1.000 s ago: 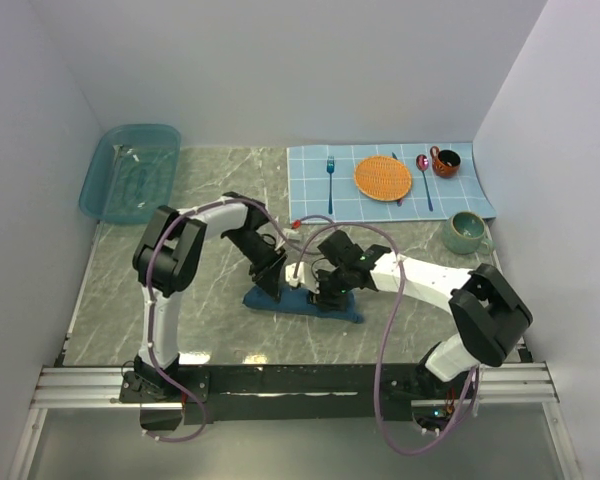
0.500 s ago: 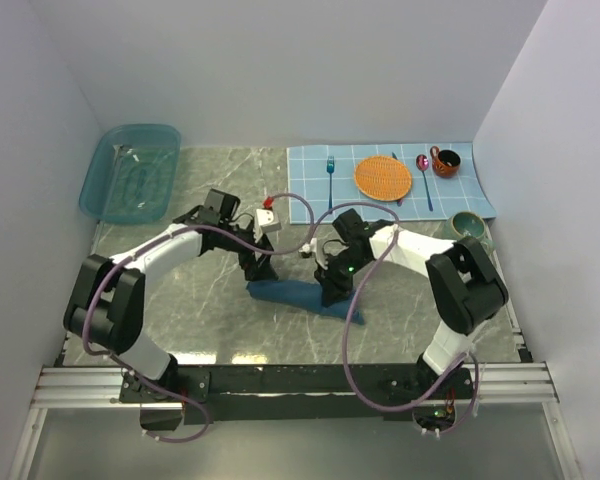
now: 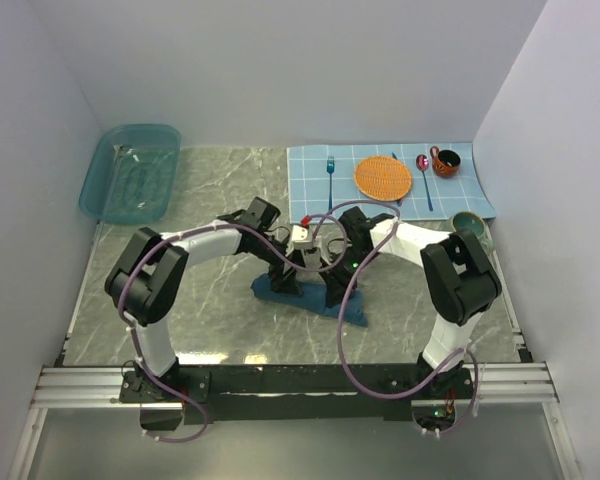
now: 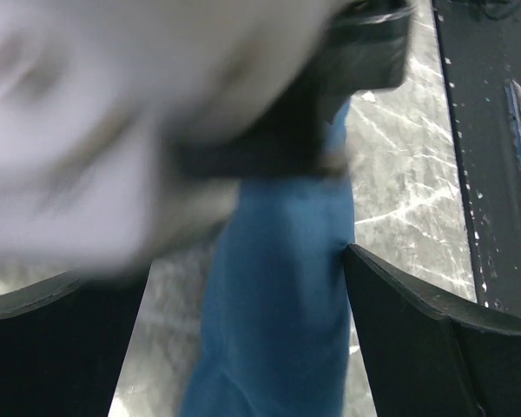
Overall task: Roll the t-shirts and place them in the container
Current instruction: Roll the T-shirt to the center of the board.
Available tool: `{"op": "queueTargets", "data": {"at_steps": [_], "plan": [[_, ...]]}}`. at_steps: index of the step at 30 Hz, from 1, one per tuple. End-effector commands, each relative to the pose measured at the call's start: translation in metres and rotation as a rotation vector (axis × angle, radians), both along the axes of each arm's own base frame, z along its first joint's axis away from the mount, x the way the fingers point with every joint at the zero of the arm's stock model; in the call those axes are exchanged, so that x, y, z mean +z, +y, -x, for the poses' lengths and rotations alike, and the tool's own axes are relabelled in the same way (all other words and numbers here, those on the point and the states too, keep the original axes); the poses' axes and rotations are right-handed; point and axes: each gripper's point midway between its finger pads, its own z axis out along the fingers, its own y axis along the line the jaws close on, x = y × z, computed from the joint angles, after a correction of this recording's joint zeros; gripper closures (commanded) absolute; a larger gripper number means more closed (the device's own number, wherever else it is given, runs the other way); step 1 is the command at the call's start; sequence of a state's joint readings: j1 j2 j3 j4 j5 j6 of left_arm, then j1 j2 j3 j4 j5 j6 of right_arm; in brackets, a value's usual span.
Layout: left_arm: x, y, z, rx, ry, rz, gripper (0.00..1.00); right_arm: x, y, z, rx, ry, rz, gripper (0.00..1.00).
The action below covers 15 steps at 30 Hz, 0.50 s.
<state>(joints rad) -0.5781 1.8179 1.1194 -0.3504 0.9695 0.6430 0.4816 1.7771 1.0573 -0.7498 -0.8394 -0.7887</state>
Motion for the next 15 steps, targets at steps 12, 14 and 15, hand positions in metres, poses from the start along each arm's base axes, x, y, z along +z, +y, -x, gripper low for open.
{"op": "queueTargets", "data": {"at_steps": [12,14,15], "plan": [[0.033,0.028,-0.008,0.066,-0.137,-0.05,0.01,-0.012,-0.012,-0.007,-0.079,0.202,0.073,0.8],[0.034,0.033,-0.002,0.042,-0.206,-0.045,0.01,-0.014,-0.014,-0.01,-0.098,0.216,0.075,0.8],[0.043,0.031,0.001,0.032,-0.237,-0.022,0.01,-0.013,-0.014,-0.012,-0.101,0.218,0.074,0.8]]}}
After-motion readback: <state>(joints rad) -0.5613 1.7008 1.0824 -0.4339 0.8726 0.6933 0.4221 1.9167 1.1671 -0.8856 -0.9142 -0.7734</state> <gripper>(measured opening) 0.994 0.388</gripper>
